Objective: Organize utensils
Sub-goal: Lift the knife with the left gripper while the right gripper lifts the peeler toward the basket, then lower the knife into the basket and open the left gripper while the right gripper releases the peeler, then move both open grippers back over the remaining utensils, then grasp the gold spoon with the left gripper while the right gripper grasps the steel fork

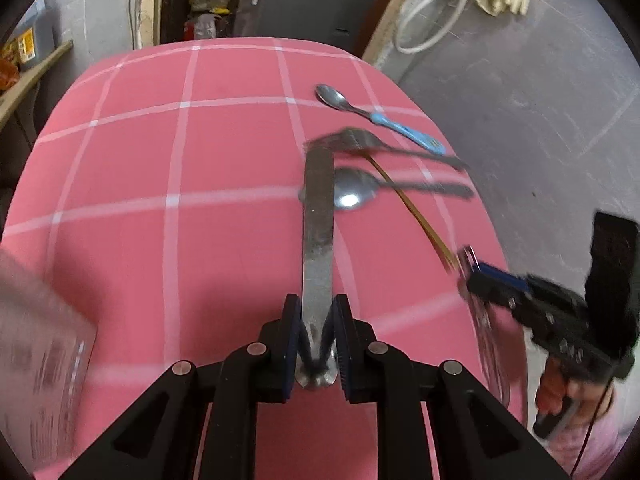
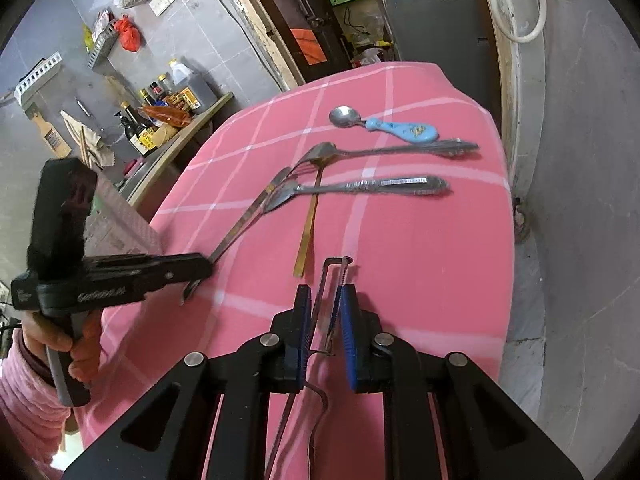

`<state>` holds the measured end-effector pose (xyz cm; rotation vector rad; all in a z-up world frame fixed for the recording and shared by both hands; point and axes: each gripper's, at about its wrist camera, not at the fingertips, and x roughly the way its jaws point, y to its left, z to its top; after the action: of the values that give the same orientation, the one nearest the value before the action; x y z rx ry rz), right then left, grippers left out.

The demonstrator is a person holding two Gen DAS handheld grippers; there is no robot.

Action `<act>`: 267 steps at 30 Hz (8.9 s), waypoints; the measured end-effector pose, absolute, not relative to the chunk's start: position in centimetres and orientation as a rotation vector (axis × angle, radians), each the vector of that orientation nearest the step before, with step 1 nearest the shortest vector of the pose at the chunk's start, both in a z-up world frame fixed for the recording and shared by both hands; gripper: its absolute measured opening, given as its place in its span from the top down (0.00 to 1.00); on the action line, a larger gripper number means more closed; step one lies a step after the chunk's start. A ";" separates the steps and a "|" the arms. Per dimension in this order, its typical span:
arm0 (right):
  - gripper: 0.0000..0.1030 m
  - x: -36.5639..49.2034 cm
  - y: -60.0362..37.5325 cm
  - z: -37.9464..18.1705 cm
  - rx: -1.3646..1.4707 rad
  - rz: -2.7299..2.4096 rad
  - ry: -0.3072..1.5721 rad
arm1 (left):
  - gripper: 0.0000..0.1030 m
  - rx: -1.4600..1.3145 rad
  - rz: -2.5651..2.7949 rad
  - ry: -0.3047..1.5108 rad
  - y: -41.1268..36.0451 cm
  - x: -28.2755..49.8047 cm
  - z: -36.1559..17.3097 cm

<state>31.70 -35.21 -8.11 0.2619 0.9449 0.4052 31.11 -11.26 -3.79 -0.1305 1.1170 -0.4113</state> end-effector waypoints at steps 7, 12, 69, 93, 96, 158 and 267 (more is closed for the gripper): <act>0.87 29.8 -35.5 -8.2 0.261 0.420 0.975 | 0.84 -0.122 -0.512 1.206 -11.7 25.6 -4.4; 0.86 29.3 -34.6 -8.0 0.171 0.418 0.995 | 0.84 -0.118 -0.527 1.199 -11.9 24.9 -4.1; 0.89 24.8 -28.5 6.6 0.346 0.715 0.255 | 0.84 -0.207 -0.390 0.418 -3.2 21.1 11.5; 0.89 32.4 -11.5 8.0 0.338 0.794 -0.026 | 0.84 -0.312 -0.154 0.162 8.7 24.5 10.7; 0.89 33.1 -11.0 7.0 0.348 0.792 -0.012 | 0.84 -0.310 -0.151 0.122 8.8 24.1 10.0; 0.51 28.4 -15.0 6.6 0.119 0.799 0.088 | 0.31 -0.302 -0.172 0.093 9.0 20.6 6.7; 0.81 35.1 -37.4 -8.2 0.215 0.557 0.915 | 0.93 -0.815 -0.497 1.063 -11.0 40.2 -8.5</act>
<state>35.11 -37.36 -8.18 0.2151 0.9153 0.5567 40.23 -11.01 -8.51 -0.8153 1.0627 -0.4968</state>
